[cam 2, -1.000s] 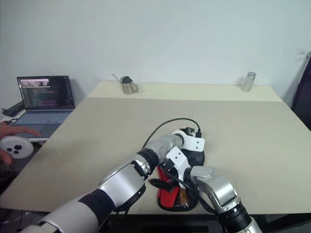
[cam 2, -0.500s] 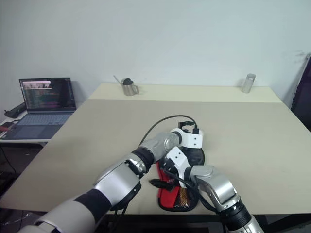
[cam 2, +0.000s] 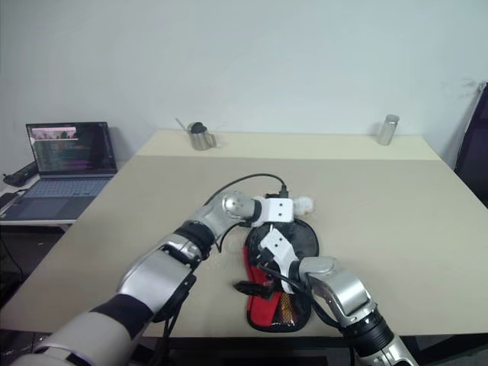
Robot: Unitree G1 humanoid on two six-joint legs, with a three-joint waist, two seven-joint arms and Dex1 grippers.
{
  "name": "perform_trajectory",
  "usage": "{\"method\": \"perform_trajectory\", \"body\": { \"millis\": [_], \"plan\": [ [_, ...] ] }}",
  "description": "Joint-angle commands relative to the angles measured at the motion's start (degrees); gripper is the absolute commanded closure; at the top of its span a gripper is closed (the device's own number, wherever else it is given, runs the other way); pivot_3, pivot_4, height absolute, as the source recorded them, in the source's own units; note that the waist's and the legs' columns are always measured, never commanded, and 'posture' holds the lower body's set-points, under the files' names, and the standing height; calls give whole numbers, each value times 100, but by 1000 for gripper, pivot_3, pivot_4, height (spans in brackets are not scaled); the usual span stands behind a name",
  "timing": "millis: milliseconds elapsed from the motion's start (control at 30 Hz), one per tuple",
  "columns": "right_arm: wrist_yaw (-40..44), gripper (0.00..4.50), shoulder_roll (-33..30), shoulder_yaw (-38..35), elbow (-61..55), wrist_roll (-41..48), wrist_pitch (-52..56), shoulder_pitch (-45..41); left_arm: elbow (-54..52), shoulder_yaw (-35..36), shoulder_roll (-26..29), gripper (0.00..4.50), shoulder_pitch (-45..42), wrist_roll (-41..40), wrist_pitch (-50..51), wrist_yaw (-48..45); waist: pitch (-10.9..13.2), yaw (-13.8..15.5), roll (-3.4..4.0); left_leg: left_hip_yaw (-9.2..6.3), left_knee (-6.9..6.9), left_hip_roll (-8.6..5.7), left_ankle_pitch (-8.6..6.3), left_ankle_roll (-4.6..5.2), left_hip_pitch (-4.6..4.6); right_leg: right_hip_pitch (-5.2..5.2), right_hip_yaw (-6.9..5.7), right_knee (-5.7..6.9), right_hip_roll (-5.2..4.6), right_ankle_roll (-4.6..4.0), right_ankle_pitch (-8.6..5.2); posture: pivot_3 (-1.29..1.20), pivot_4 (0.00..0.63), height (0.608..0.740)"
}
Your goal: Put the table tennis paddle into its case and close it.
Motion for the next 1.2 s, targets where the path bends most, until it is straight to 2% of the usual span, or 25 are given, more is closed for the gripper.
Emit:
{"method": "perform_trajectory", "body": {
  "millis": [33,200,300,400,600,700,800,867,1000,1200],
  "plan": [
    [18,0,-36,158,343,8,176,145,-735,457,197,26,-23,-684,99,-596,2,-13,1,-1,1,1,0,1,-3,-2,1,1,0,0,0,0,150,740],
    [271,0,-389,82,294,-138,-337,-149,-1773,1246,437,26,148,-1956,1243,-1612,9,-70,9,-3,0,0,-1,2,-6,-5,3,-1,-1,0,0,0,150,740],
    [459,0,-667,-179,44,41,-335,-321,-2230,1386,705,26,392,-2244,1754,-1928,14,-76,16,-2,2,-1,-1,2,-6,-5,4,-1,1,0,0,0,150,740],
    [801,0,-1207,-530,-488,320,-255,-370,-2719,1475,1072,26,754,-2492,2268,-2251,26,-73,25,-2,1,-1,0,2,-10,-10,6,-1,2,-1,0,0,150,740],
    [1531,0,-2360,-1385,-1507,1115,-6,-197,-3891,1582,1476,26,1517,-2943,3281,-2354,60,-60,28,-11,3,4,0,1,-63,-52,2,-10,-3,-3,1,0,150,740],
    [1722,0,-2682,-1997,-1481,1539,-5,-349,-4649,1618,1500,26,1934,-3240,3970,-2258,63,-47,31,-9,8,-1,-4,7,-76,-57,2,-19,-11,-4,2,0,150,740],
    [1585,0,-2652,-2285,-1174,1677,-73,-584,-5088,1588,1451,26,2163,-3367,4508,-2043,63,-49,31,-8,11,0,-8,15,-76,-54,4,-22,-13,-4,3,0,150,740],
    [1176,0,-2447,-2330,-552,1381,-316,-1002,-5263,1446,1323,26,2381,-3283,4735,-1752,63,-54,31,-8,11,3,-8,14,-73,-54,3,-18,-12,-5,3,0,150,740],
    [-245,0,-1708,-2368,1370,589,-778,-2194,-5075,1118,932,26,2783,-2756,4530,-764,66,-61,35,15,8,-1,-8,14,-39,-35,28,-3,-14,-8,5,0,150,740],
    [-1340,0,-887,-2247,4013,-221,-1698,-3373,-4946,816,667,26,3193,-2608,4423,-417,66,-66,36,24,2,3,-6,10,-44,-53,34,-2,-13,-12,6,0,150,740]
  ]
}}
